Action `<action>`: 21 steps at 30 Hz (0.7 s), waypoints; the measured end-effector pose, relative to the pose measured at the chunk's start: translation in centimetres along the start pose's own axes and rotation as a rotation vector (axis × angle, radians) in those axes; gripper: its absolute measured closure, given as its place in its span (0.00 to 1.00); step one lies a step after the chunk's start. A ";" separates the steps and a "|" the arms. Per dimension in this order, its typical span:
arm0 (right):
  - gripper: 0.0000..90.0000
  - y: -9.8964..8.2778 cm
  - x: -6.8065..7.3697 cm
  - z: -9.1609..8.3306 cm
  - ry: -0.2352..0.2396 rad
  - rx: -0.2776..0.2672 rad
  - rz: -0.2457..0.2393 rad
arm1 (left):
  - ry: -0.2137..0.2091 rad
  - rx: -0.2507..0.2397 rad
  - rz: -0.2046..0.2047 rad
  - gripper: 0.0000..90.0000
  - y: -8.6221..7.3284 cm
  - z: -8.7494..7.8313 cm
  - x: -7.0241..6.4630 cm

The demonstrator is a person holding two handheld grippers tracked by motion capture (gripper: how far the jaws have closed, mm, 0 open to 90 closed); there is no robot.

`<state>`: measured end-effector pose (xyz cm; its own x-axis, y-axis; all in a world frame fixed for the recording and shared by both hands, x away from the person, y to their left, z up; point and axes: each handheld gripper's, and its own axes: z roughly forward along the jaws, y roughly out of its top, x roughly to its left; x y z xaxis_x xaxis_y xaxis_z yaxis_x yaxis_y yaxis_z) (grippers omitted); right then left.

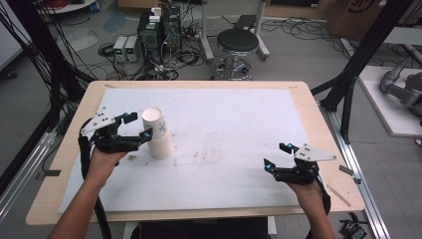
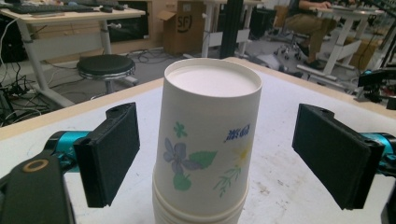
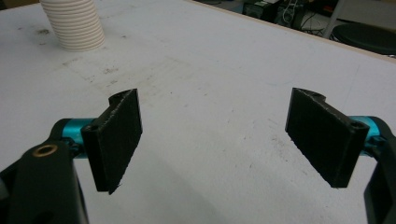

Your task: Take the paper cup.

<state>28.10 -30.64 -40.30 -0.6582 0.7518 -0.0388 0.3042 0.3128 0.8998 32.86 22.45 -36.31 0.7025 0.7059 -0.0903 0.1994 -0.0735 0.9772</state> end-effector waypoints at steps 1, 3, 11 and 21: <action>0.21 0.0 0.0 0.0 0.002 0.003 -0.002 | -0.001 0.005 0.001 0.17 0.2 0.3 0.1; 0.21 0.0 0.1 0.1 0.005 0.004 0.002 | 0.002 0.012 0.001 0.17 0.5 0.7 0.1; 0.21 0.0 0.0 0.0 0.001 0.001 0.001 | 0.001 0.055 0.017 0.21 1.3 2.6 0.3; 0.21 0.0 -0.1 -0.1 -0.001 0.001 0.004 | -0.020 0.062 0.051 0.37 1.6 3.5 0.5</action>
<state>28.05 -30.81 -40.27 -0.6559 0.7540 -0.0357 0.3076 0.3102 0.8995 35.90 20.20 -35.48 0.7265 0.6857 -0.0447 0.2039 -0.1530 0.9670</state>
